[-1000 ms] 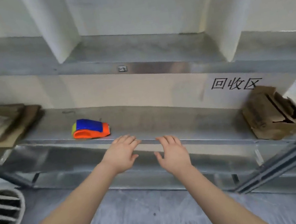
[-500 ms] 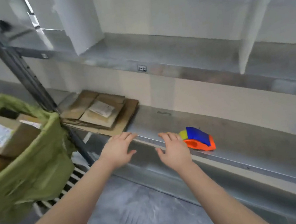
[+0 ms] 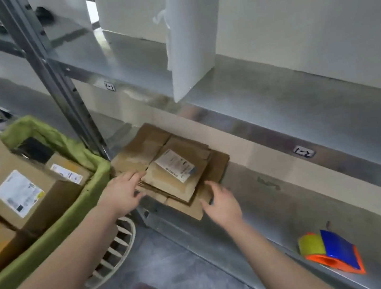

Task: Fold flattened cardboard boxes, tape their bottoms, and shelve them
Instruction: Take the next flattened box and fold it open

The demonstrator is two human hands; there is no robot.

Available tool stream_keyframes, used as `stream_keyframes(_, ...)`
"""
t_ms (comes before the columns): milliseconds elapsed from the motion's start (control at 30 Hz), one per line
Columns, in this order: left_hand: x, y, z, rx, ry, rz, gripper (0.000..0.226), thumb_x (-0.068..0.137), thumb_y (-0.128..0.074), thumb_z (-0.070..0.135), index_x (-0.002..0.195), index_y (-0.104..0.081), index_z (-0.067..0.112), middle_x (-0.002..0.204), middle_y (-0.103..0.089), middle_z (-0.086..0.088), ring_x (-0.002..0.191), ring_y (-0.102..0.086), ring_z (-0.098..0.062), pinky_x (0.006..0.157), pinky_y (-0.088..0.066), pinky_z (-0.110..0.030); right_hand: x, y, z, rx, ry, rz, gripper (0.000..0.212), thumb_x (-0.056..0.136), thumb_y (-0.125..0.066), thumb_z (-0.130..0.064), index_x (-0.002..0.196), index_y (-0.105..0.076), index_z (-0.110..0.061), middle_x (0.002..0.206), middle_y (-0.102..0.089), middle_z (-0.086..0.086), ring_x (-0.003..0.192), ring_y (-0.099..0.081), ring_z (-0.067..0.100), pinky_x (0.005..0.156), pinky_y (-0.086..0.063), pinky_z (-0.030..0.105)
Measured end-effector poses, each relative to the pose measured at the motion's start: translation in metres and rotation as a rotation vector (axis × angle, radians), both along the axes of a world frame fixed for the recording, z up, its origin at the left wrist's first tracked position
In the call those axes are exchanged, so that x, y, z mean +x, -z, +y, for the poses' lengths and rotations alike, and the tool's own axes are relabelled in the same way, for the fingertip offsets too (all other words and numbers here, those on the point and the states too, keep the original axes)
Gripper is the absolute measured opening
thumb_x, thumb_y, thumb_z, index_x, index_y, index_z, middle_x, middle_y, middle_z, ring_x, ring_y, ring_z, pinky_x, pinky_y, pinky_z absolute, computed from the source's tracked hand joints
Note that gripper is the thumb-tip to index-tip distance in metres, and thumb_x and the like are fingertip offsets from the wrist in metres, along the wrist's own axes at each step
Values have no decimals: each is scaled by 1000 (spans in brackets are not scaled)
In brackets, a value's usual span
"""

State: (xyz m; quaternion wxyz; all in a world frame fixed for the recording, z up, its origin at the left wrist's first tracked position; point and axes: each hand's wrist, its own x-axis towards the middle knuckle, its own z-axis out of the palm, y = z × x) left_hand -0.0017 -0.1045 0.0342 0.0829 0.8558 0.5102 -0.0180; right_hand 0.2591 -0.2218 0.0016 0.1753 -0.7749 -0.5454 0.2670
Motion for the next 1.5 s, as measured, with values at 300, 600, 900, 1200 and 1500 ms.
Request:
stream_keyframes(300,-24,15,130,-220,-76,-124,71,92,-56,46,149,-27,17,152,-33,-9,139,-33,-25,115,-28,-37,-39,21,76,-8,276,32,69,85,-63,-54,144,-36,-30,138,-50,8,118,-55,29,89,-49,34)
stream_keyframes(600,-26,33,182,-524,10,-193,76,84,-70,42,147,-32,26,143,-46,-11,127,-48,-27,104,-38,-32,-65,30,90,10,550,108,63,81,-74,-37,136,-49,-22,130,-56,10,118,-52,29,95,-44,34)
stream_keyframes(900,-16,29,180,-627,110,-260,85,75,-79,39,144,-31,44,148,-33,-12,136,-34,-29,115,-27,-38,-61,22,72,104,622,195,74,73,-83,-33,138,-48,-25,134,-53,5,125,-49,24,100,-40,31)
stream_keyframes(1200,64,2,93,-635,289,-369,82,78,-77,35,142,-28,51,152,-27,-5,138,-31,-27,114,-25,-39,-14,-9,-32,262,784,121,75,71,-85,-18,137,-50,-18,128,-51,10,124,-47,23,97,-32,19)
stream_keyframes(1500,177,1,-75,-630,376,-457,81,80,-76,31,145,-29,43,147,-29,-12,137,-33,-29,114,-26,-34,87,-29,-205,324,810,41,74,70,-84,-12,136,-51,-18,129,-51,7,127,-40,20,98,-26,15)
